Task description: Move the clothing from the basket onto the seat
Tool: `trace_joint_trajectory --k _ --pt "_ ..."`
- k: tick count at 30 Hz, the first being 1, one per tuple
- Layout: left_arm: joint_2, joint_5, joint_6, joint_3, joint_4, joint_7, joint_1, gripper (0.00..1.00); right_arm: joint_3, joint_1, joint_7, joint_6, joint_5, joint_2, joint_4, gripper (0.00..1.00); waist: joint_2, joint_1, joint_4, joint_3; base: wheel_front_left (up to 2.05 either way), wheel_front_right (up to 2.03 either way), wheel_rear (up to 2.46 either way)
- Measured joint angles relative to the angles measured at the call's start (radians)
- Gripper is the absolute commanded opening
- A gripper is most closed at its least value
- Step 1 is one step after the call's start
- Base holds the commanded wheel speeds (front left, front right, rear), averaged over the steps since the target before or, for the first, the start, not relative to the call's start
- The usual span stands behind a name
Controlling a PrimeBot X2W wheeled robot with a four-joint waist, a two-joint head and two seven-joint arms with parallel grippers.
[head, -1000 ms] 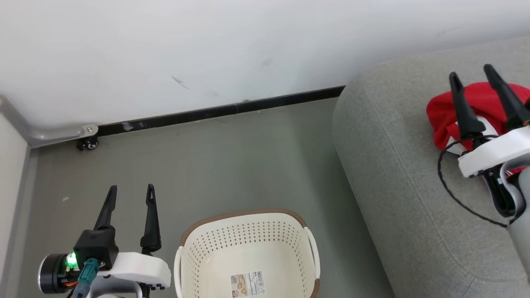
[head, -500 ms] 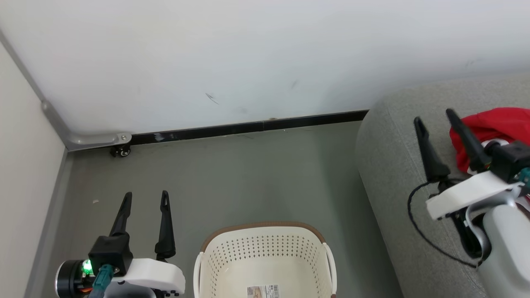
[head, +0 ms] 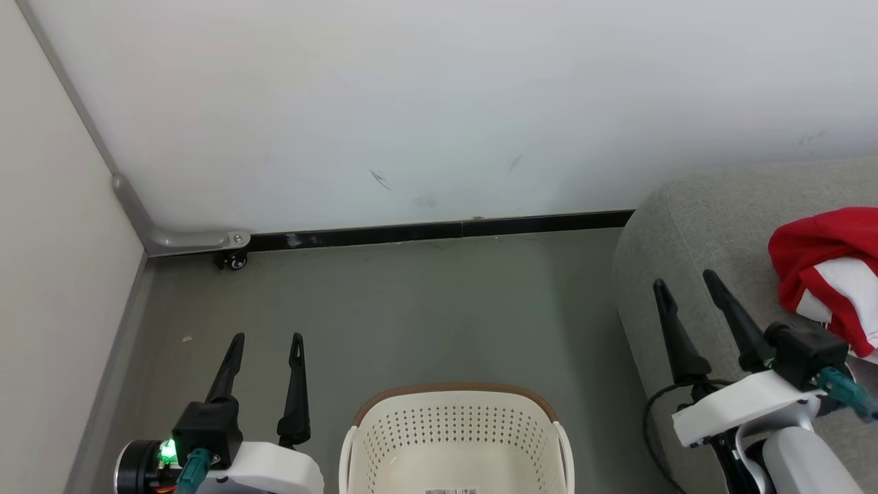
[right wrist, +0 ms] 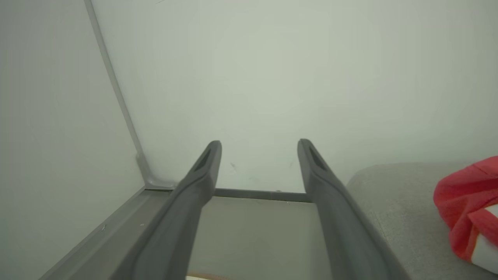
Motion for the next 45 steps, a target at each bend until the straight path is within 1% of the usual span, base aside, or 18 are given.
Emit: trace_joint_trajectory --k 6,15,23,31,45 --pt "-0.003 0.001 -0.001 -0.007 0.005 0.000 0.001 1.00 -0.004 0.064 0.006 0.000 -0.038 0.044 -0.043 1.00 0.0000 0.0000 0.009 -0.013 0.00 0.00 0.00" --pt "-0.006 0.001 -0.005 -0.006 0.010 0.000 0.013 1.00 -0.052 0.150 0.024 0.000 -0.092 0.104 -0.094 1.00 0.0000 0.0000 0.008 -0.021 0.00 0.00 0.00" --pt "-0.009 0.001 -0.015 -0.006 0.013 0.000 0.018 1.00 -0.100 0.213 0.044 0.000 -0.140 0.125 -0.147 1.00 0.0000 0.0000 0.007 -0.021 0.00 0.00 0.00" --pt "-0.012 0.001 -0.019 -0.006 0.021 0.000 0.019 1.00 -0.128 0.265 0.063 0.000 -0.154 0.137 -0.191 1.00 0.0000 0.0000 0.003 -0.014 0.00 0.00 0.00" --pt "-0.024 0.000 -0.022 0.007 0.029 0.000 0.020 1.00 -0.156 0.290 0.093 0.000 -0.197 0.150 -0.259 1.00 0.0000 0.0000 -0.010 -0.002 0.00 0.00 0.00"
